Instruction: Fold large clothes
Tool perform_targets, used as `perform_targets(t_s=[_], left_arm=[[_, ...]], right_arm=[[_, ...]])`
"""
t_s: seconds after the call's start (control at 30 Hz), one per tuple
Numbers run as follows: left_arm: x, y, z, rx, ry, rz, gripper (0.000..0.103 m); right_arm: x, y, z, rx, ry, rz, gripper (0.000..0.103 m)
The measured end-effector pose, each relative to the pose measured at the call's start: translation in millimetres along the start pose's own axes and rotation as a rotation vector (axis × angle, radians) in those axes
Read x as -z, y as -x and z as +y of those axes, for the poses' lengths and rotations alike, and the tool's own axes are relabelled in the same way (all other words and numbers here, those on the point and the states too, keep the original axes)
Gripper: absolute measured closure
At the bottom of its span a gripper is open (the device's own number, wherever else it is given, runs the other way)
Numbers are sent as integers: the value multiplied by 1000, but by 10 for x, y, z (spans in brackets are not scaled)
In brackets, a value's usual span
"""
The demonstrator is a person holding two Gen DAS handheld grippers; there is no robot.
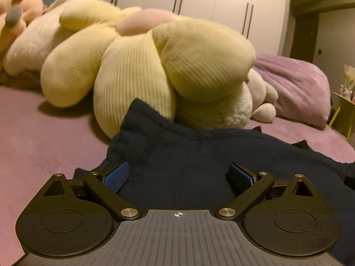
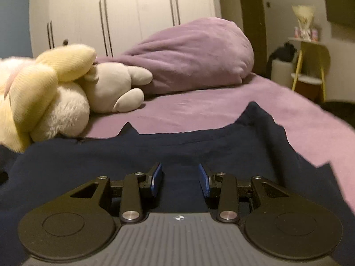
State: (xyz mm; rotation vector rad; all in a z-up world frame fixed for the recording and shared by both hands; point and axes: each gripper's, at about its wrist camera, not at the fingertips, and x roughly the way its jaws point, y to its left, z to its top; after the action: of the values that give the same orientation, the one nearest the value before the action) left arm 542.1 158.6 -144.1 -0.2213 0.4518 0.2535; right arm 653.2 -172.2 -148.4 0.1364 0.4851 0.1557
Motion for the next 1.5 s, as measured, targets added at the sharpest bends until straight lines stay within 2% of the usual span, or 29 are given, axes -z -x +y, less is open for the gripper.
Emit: perform_targets(t_s=[0.13, 0.2, 0.33, 0.4, 0.43, 0.5, 0.53, 0.6, 0.63, 0.67, 0.73, 0.8, 0.83, 0.9, 0.97, 1.0, 1.03, 1.07, 1.1, 1.13, 1.2, 1.27, 1.4, 1.5], left_arm=[[-29, 123, -46, -41, -40, 14, 3], [-24, 302, -9, -27, -59, 39, 3], [125, 871, 197, 19, -105, 58, 3], [293, 1242, 396, 21, -100, 116, 3], [379, 1412, 492, 14, -75, 155, 3], [552, 1702, 716, 75, 41, 263, 3], [610, 1803, 804, 107, 103, 298, 3], [704, 1989, 950, 159, 211, 315, 3], [697, 2019, 983, 179, 235, 305, 3], [671, 1994, 1018, 191, 272, 313, 3], [628, 1861, 1095, 231, 377, 342, 3], [589, 1684, 1156, 262, 506, 356, 3], [583, 1606, 1174, 278, 540, 363, 3], [546, 1441, 1173, 256, 594, 371, 3], [518, 1324, 1166, 231, 626, 370, 5], [509, 1285, 1162, 218, 636, 370, 13], [502, 1252, 1166, 198, 640, 371, 31], [503, 1219, 1194, 191, 653, 379, 34], [508, 1203, 1239, 205, 685, 389, 41], [505, 1218, 1282, 221, 710, 392, 53], [457, 1290, 1325, 256, 732, 375, 61], [357, 1443, 1338, 292, 701, 339, 65], [195, 1889, 1360, 346, 632, 289, 67], [205, 2385, 1480, 358, 574, 289, 67]], right_arm=[[41, -84, -127, -33, -61, 6, 69], [47, -6, -110, -29, -59, 2, 68], [66, 472, -239, -53, -148, 14, 61], [207, 959, -407, -99, -200, 5, 61], [280, 1179, -505, -103, -229, 4, 48], [495, 1694, -777, -92, -324, 36, 46], [632, 1979, -940, -132, -397, 29, 46], [829, 2319, -1161, -145, -502, 60, 41], [918, 2426, -1259, -124, -556, 91, 31], [1005, 2494, -1362, -108, -618, 108, 31], [1129, 2465, -1549, -138, -747, 136, 31], [1159, 2363, -1650, -170, -856, 131, 31], [1141, 2289, -1673, -189, -889, 131, 30], [1102, 2089, -1697, -198, -942, 142, 31], [1067, 1918, -1693, -177, -985, 150, 35], [1024, 1822, -1675, -195, -997, 147, 35], [1008, 1736, -1652, -194, -1005, 159, 40], [1002, 1650, -1634, -173, -1018, 172, 52], [1015, 1572, -1624, -155, -1036, 179, 55], [1024, 1528, -1623, -152, -1046, 172, 59], [996, 1489, -1585, -140, -1027, 172, 65], [929, 1563, -1527, -138, -980, 173, 77], [837, 1816, -1482, -172, -948, 154, 82], [860, 2144, -1469, -200, -937, 153, 82]])
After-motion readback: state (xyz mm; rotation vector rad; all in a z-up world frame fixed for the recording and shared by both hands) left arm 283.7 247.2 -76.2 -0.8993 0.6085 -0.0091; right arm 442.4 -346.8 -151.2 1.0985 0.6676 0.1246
